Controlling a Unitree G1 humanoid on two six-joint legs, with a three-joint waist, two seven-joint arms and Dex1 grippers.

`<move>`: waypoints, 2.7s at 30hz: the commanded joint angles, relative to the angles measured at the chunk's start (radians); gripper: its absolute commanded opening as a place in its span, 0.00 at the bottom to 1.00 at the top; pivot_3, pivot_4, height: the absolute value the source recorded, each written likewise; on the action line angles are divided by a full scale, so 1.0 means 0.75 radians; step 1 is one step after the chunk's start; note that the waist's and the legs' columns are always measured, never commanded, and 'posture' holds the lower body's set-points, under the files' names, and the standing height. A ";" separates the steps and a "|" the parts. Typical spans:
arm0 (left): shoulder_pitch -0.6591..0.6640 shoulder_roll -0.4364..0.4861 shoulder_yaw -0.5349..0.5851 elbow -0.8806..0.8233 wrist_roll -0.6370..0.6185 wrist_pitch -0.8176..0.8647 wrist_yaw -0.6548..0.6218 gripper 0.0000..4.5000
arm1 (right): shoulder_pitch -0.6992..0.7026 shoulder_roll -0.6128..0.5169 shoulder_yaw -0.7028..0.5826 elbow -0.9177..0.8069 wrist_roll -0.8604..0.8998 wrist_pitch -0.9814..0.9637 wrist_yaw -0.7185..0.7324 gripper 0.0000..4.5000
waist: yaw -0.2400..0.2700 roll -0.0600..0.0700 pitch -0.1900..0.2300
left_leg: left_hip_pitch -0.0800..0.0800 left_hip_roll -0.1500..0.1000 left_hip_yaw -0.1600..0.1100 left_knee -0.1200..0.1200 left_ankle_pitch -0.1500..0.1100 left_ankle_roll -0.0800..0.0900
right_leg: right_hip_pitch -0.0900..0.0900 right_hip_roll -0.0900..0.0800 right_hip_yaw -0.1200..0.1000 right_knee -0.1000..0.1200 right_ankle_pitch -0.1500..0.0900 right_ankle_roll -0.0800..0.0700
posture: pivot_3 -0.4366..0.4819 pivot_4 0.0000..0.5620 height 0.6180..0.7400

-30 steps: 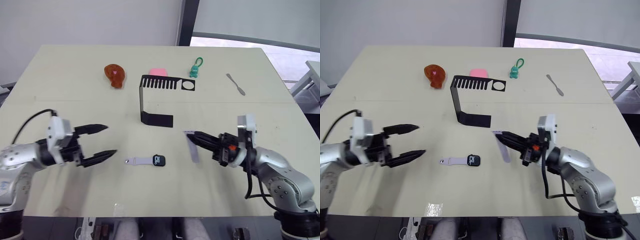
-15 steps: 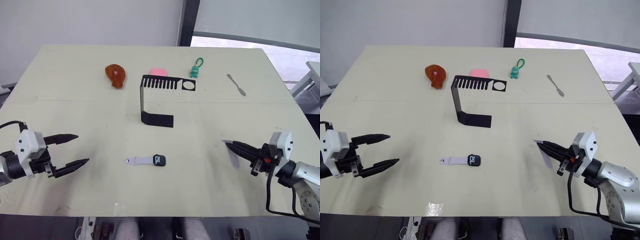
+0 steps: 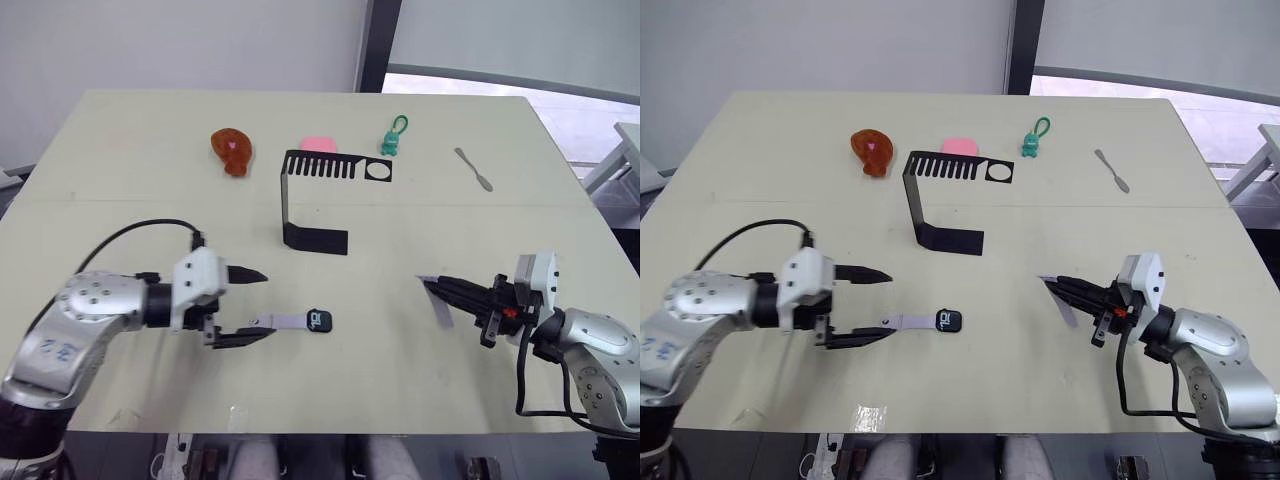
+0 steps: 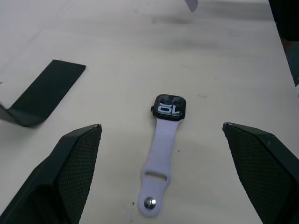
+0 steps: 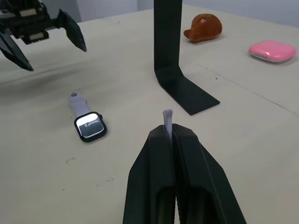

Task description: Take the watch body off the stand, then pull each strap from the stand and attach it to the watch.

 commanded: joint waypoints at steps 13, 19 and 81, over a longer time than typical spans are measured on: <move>-0.232 -0.287 -0.458 0.257 0.452 -0.127 0.090 0.99 | -0.017 0.023 0.088 -0.070 -0.008 -0.005 0.015 0.00 | 0.004 0.000 0.000 | 0.000 0.001 0.001 0.004 0.001 0.000 | -0.001 0.001 0.002 0.002 0.000 0.000 | 0.48 0.27 1.00; -0.224 -0.342 -0.432 0.276 0.412 -0.077 0.073 0.99 | -0.001 0.024 0.089 -0.079 -0.006 -0.002 0.015 0.00 | 0.006 0.000 0.000 | 0.000 0.001 0.000 0.005 0.001 0.000 | 0.000 0.000 0.001 0.003 0.000 0.000 | 0.48 0.27 1.00; -0.092 -0.262 -0.004 0.142 -0.228 0.267 -0.157 0.36 | 0.062 0.029 0.044 -0.267 -0.077 -0.083 -0.012 0.00 | -0.002 0.000 -0.002 | 0.018 0.002 -0.001 0.000 -0.001 -0.001 | 0.018 0.000 0.000 0.000 0.000 0.000 | 0.48 0.27 1.00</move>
